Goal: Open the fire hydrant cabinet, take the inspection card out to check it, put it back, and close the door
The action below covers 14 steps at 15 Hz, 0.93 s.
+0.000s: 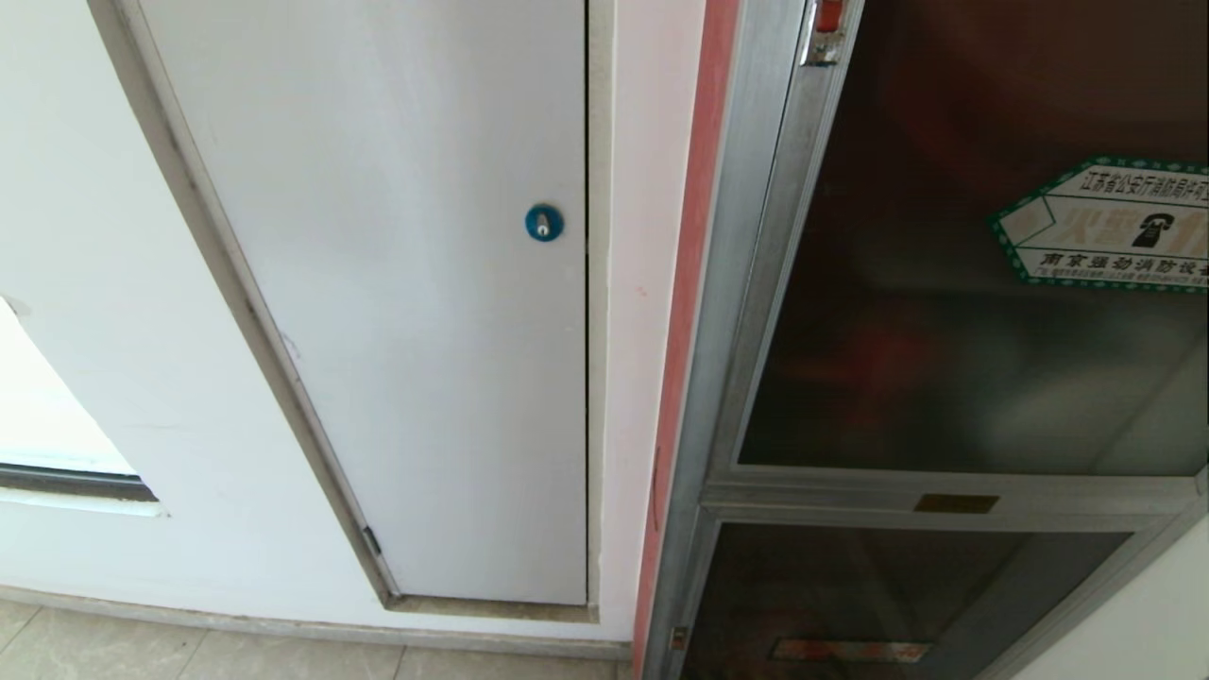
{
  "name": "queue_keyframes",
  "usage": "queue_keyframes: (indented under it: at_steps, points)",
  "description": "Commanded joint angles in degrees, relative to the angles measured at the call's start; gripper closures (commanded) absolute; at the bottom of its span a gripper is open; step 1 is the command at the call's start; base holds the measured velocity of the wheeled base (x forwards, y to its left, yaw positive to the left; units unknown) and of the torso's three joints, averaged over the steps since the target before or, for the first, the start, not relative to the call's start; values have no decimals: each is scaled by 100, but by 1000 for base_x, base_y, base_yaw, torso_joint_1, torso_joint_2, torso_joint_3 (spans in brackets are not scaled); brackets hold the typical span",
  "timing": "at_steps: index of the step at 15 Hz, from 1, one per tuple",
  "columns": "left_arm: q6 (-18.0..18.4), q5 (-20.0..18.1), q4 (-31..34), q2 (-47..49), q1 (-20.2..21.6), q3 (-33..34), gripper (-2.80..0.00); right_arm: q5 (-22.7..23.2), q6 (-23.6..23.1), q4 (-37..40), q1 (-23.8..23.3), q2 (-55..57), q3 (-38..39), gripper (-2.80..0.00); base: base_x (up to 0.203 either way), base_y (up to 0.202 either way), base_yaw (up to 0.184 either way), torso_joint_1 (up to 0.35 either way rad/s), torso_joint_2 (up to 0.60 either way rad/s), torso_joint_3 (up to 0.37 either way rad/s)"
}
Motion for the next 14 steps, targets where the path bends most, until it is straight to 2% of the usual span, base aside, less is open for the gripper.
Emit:
queue_keyframes:
  at_steps: [1,7,10,14]
  points:
    - [-2,2,-3,8,1,114,0,3,-2,0,3,9,0,0,0,0,0,0,0,0]
    - [-2,2,-3,8,1,114,0,-6,50,0,3,9,0,0,0,0,0,0,0,0]
    - [-2,2,-3,7,1,114,0,-112,332,-9,3,9,0,0,0,0,0,0,0,0]
    - [-2,2,-3,8,1,114,0,-112,341,-9,3,9,0,0,0,0,0,0,0,0]
